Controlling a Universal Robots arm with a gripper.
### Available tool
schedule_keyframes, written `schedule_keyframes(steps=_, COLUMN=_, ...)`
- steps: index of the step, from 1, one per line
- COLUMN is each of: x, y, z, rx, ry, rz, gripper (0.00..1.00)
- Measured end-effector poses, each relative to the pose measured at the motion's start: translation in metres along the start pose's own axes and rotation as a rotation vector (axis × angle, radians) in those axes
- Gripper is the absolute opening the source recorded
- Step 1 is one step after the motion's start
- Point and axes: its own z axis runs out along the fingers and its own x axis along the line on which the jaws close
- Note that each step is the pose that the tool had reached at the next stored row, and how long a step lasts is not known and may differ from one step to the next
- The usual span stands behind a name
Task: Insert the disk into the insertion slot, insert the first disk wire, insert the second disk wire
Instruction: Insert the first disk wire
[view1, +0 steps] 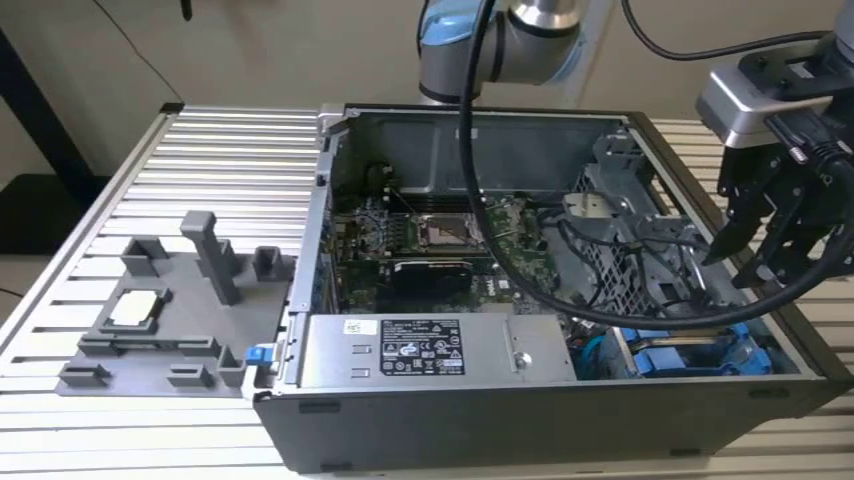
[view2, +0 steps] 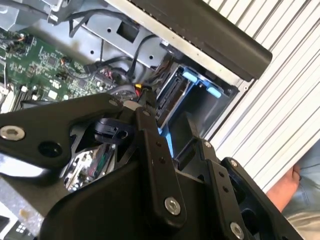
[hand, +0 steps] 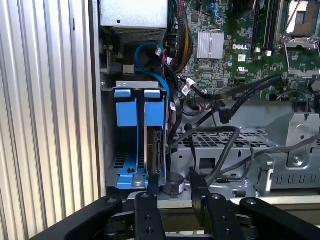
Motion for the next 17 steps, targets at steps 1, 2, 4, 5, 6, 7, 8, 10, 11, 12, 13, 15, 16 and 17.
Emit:
schedule_keyframes(steps=1, x=-0.0002, y=0.0001, z=0.0002, rx=-0.0007, ry=-0.0046, rz=0.001, gripper=0.4)
schedule_keyframes(steps=2, x=-0.0003, y=0.0001, z=0.0003, rx=-0.0024, ry=-0.0149, rz=0.002, gripper=0.4)
schedule_keyframes(steps=4, x=-0.0004, y=0.0001, z=0.0002, rx=-0.0077, ry=-0.0328, rz=0.005, gripper=0.4)
schedule_keyframes(steps=5, x=-0.0005, y=0.0002, z=0.0003, rx=-0.0089, ry=-0.039, rz=0.006, gripper=0.4)
schedule_keyframes(steps=6, x=-0.0006, y=0.0002, z=0.0004, rx=-0.0091, ry=-0.0479, rz=0.008, gripper=0.4)
schedule_keyframes(steps=7, x=-0.0006, y=0.0001, z=0.0007, rx=-0.009, ry=-0.0556, rz=0.009, gripper=0.4)
schedule_keyframes(steps=8, x=-0.0006, y=-0.0002, z=0.0012, rx=-0.009, ry=-0.0589, rz=0.009, gripper=0.4)
schedule_keyframes(steps=10, x=-0.0005, y=-0.0005, z=0.0028, rx=-0.0092, ry=-0.0596, rz=0.009, gripper=0.4)
schedule_keyframes(steps=11, x=-0.0006, y=-0.0004, z=0.0031, rx=-0.0116, ry=-0.0595, rz=0.009, gripper=0.4)
schedule_keyframes(steps=12, x=-0.0006, y=-0.0005, z=0.0032, rx=-0.016, ry=-0.0591, rz=0.01, gripper=0.4)
schedule_keyframes(steps=13, x=-0.0006, y=-0.0004, z=0.0033, rx=-0.0175, ry=-0.0591, rz=0.01, gripper=0.4)
schedule_keyframes(steps=15, x=-0.0005, y=-0.0004, z=0.0034, rx=-0.0179, ry=-0.0592, rz=0.01, gripper=0.4)
schedule_keyframes(steps=16, x=-0.0006, y=-0.0004, z=0.0034, rx=-0.0181, ry=-0.0593, rz=0.01, gripper=0.4)
schedule_keyframes(steps=17, x=-0.0006, y=-0.0004, z=0.0034, rx=-0.0183, ry=-0.0593, rz=0.01, gripper=0.4)
